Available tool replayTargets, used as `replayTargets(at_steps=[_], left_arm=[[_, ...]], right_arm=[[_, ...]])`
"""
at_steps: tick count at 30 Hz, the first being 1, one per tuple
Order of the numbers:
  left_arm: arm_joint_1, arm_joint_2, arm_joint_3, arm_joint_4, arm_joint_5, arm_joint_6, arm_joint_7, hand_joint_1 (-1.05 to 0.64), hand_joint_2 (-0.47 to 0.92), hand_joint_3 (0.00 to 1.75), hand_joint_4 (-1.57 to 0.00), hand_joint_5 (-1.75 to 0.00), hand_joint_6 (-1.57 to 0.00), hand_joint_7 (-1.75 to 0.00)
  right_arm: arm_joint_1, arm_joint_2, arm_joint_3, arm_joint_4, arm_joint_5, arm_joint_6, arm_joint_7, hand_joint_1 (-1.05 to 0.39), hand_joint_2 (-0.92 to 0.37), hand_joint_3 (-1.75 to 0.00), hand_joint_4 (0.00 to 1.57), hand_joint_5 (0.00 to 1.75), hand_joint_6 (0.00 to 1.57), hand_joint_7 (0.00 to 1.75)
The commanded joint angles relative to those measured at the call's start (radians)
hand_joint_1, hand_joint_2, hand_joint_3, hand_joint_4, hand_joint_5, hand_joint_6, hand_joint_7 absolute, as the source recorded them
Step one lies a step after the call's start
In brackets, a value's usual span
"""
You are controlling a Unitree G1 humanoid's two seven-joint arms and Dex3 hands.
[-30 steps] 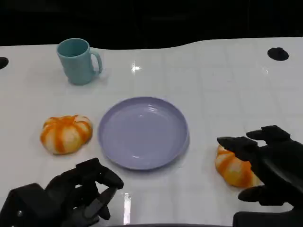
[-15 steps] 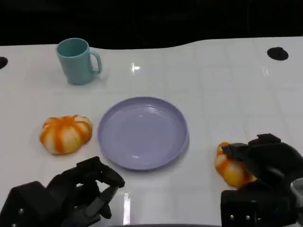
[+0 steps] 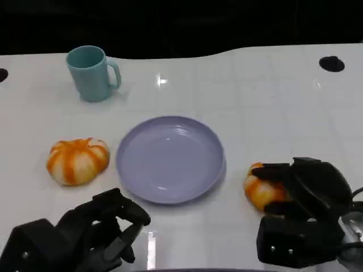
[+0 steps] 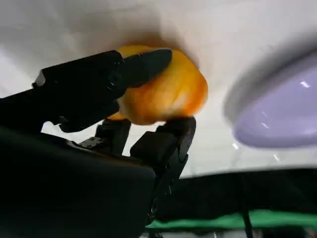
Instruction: Grasp the bread from the table and place it into the plate.
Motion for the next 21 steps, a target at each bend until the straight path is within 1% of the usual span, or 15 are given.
replayTargets(at_steps=[1,2,3,6,10,16,21], left_arm=[[0.004,0.009,0.002,-0.02,0.007,0.01,0.01,-0.41,0.92,0.47,-0.62,-1.75,-0.57,-1.37],[0.004,0.01,0.002,-0.02,0.005,0.013,0.009,-0.41,0.92,0.48,-0.62,-1.75,-0.57,-1.37],[0.003,0.01,0.003,-0.021,0.004,0.016,0.007,-0.4,0.92,0.48,-0.62,-1.75,-0.57,-1.37],[0.004,0.01,0.001,-0.022,0.007,0.019,0.009,-0.4,0.92,0.48,-0.62,-1.75,-0.56,-1.37],[0.002,0.007,-0.002,-0.018,0.013,0.013,0.012,-0.4,0.92,0.47,-0.61,-1.75,-0.56,-1.37],[-0.012,-0.002,-0.009,-0.003,0.02,0.013,0.022,-0.38,0.92,0.47,-0.62,-1.75,-0.56,-1.38],[-0.014,-0.001,-0.011,0.001,0.02,0.012,0.023,-0.38,0.92,0.48,-0.63,-1.75,-0.56,-1.39]], right_arm=[[-0.025,-0.013,-0.014,0.042,0.041,-0.092,-0.097,-0.1,-0.4,-1.17,0.96,1.74,0.78,1.62],[-0.026,-0.012,-0.017,0.036,0.048,-0.105,-0.105,-0.08,-0.38,-1.23,0.95,1.74,0.75,1.68],[-0.026,-0.012,-0.019,0.03,0.054,-0.113,-0.11,-0.08,-0.38,-1.25,0.95,1.74,0.74,1.7],[-0.031,-0.002,-0.029,0.017,0.076,-0.133,-0.128,-0.07,-0.36,-1.27,0.95,1.75,0.72,1.72],[-0.037,0.022,-0.054,-0.015,0.148,-0.134,-0.099,-0.07,-0.33,-1.31,0.95,1.75,0.68,1.74],[-0.076,0.034,-0.067,-0.071,0.193,-0.126,-0.061,-0.06,-0.36,-1.24,0.94,1.75,0.68,1.75],[-0.105,0.054,-0.064,-0.085,0.209,-0.129,-0.039,-0.06,-0.35,-1.25,0.95,1.75,0.7,1.75]])
